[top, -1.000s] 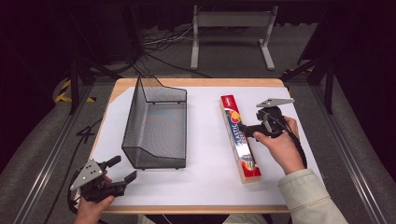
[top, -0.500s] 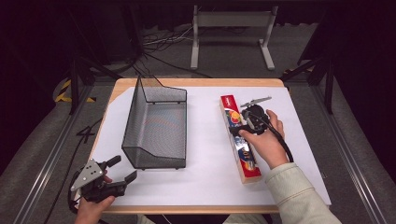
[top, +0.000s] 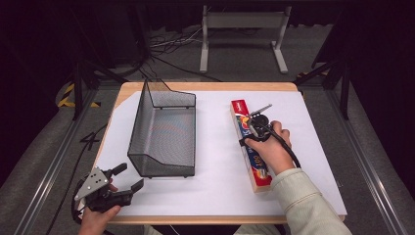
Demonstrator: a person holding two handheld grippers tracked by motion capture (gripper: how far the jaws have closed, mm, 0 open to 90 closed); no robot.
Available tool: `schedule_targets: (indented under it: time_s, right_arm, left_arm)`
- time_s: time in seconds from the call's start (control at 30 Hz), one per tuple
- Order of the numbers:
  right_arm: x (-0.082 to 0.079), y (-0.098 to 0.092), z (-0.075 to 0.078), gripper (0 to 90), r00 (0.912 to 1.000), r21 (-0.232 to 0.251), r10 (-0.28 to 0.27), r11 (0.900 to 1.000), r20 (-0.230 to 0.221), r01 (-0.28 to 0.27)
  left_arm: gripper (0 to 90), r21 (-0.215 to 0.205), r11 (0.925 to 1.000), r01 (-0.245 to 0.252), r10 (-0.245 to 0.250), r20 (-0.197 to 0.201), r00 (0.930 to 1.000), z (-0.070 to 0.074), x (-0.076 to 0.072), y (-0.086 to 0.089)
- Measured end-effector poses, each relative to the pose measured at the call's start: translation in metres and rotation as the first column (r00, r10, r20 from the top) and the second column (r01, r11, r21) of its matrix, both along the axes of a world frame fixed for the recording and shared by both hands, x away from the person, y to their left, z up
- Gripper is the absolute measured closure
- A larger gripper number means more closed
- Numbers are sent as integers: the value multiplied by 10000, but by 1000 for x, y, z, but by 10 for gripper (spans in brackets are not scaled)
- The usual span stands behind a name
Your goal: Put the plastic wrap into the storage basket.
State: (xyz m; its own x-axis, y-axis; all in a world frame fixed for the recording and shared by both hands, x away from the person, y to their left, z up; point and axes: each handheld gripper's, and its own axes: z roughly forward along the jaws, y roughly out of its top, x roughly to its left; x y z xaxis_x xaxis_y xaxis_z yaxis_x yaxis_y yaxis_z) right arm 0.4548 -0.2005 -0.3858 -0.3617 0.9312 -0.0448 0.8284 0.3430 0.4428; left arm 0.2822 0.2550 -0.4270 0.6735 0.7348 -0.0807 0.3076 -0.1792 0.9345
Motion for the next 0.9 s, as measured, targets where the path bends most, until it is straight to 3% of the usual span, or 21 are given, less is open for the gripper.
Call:
schedule_targets:
  time_s: [0.17,0.3,0.53,0.9]
  right_arm:
    - [4,6,-7,264,9994,-296,108,9995,-330,-118]
    - [7,10,-11,297,9994,-387,-96,9992,-324,83]
    - [8,10,-16,319,9985,-159,-525,9985,-159,523]
    - [13,15,-19,342,9949,-610,-817,9951,-598,781]
  left_arm:
    - [186,-51,10000,5,-6,-78,10000,-1,0,0]
    - [186,-36,10000,-2,2,-105,9999,-1,0,0]
    - [186,-14,10000,33,-33,-95,9999,-1,0,0]
    - [186,-50,10000,-9,9,-112,9999,-1,0,0]
